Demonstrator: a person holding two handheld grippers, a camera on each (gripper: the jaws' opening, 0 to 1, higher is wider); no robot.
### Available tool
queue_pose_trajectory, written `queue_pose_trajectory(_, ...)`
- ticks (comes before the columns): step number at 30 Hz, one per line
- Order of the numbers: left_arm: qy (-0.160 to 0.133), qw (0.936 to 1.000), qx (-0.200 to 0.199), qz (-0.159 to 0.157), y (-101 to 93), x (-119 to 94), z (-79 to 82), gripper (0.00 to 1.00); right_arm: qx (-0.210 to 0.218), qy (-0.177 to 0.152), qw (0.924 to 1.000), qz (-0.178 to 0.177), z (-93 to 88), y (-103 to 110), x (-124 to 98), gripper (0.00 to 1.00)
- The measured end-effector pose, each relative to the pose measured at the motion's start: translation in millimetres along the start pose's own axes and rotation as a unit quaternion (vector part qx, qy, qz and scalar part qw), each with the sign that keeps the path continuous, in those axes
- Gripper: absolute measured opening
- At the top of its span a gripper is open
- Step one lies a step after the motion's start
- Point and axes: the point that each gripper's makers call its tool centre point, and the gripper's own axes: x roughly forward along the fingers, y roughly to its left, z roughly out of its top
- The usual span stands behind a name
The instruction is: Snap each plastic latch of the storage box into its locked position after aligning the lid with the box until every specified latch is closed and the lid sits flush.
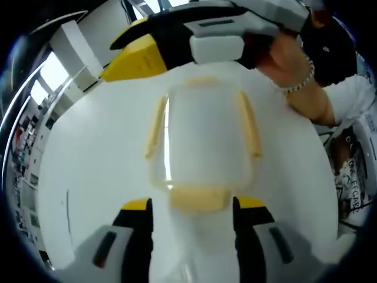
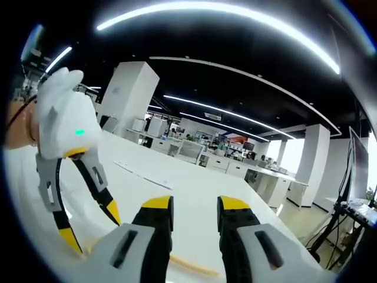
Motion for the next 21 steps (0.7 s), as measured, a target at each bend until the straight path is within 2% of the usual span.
queue_pose_trajectory(4,0.019,0.9995,0.012,-0.023,-3.8,8.3,-3.5,0.52,0.006,0.003,1.0,-0.001,-2.3,-2.6,0.2,0.29)
queue_pose_trajectory(10,0.033,0.9987,0.014,-0.036,6.9,15.5,-5.4,0.48,0.006,0.007,1.0,0.002,-4.0,-2.6,1.8,0.29)
queue_pose_trajectory(21,0.029,0.9974,0.02,-0.063,2.5,18.4,-5.9,0.46,0.007,0.015,0.9998,0.006,-8.0,-1.0,5.3,0.29)
